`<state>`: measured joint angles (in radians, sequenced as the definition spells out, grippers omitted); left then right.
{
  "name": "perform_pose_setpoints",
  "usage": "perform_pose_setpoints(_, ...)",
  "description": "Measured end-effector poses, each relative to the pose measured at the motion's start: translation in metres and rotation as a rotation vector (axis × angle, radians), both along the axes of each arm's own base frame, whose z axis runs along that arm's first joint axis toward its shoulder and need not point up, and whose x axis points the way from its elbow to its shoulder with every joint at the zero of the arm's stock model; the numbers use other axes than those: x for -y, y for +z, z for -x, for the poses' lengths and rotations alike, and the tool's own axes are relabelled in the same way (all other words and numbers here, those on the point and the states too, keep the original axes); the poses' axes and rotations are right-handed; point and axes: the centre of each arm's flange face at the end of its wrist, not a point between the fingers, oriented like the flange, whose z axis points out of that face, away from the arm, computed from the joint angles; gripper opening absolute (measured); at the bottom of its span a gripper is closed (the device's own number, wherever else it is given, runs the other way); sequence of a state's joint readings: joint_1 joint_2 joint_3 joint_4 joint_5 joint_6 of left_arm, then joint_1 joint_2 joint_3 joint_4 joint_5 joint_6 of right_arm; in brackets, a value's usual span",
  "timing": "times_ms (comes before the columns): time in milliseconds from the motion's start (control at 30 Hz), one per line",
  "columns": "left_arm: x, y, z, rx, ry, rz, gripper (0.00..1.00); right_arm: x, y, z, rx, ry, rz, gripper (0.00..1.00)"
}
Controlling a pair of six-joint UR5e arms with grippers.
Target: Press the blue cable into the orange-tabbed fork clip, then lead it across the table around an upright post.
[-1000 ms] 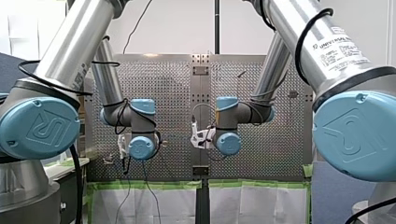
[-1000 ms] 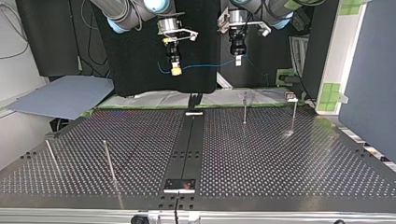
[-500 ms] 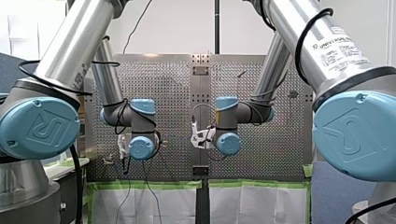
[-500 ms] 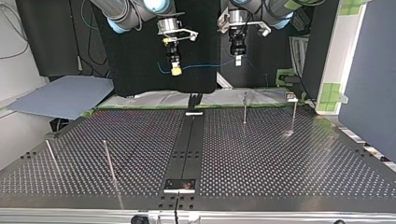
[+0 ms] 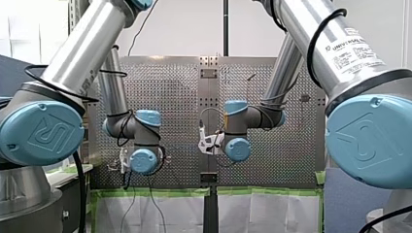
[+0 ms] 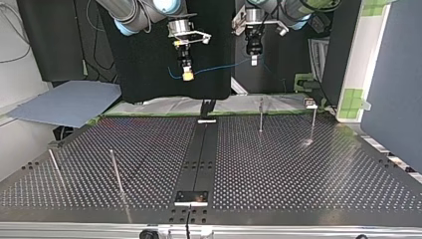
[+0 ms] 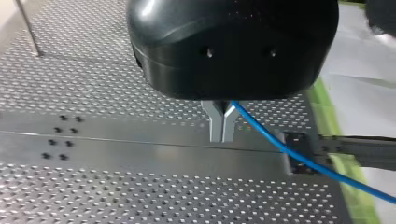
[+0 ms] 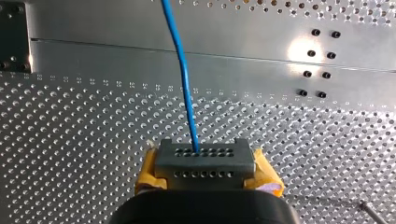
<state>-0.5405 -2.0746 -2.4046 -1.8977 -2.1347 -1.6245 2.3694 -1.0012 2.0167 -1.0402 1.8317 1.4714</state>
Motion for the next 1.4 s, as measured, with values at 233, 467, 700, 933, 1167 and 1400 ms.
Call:
perform_pose_setpoints(233, -0.001, -0.004, 0.001, -0.01, 0.0, -0.006, 0.0, 0.0, 0.0, 0.0, 0.0, 0.0, 0.0, 0.0)
perform_pose_setpoints(467, -0.001, -0.004, 0.001, -0.011, 0.0, -0.006, 0.0, 0.0, 0.0, 0.0, 0.0, 0.0, 0.0, 0.0)
perform_pose_setpoints(700, -0.001, -0.005, 0.001, -0.011, 0.0, -0.006, 0.0, 0.004, 0.023, -0.006, 0.012, -0.022, 0.018, 0.0)
perform_pose_setpoints(933, -0.001, -0.005, 0.001, -0.011, 0.0, -0.006, 0.0, 0.002, 0.04, -0.003, -0.003, -0.028, 0.004, 0.0)
perform_pose_setpoints(1167, -0.001, -0.005, 0.001, -0.011, 0.0, -0.006, 0.0, -0.003, 0.036, 0.002, -0.048, -0.028, -0.038, 0.0)
perform_pose_setpoints(1400, -0.005, -0.003, 0.003, -0.02, -0.001, -0.021, 0.0, -0.006, 0.032, 0.007, -0.082, -0.031, -0.074, 0.0)
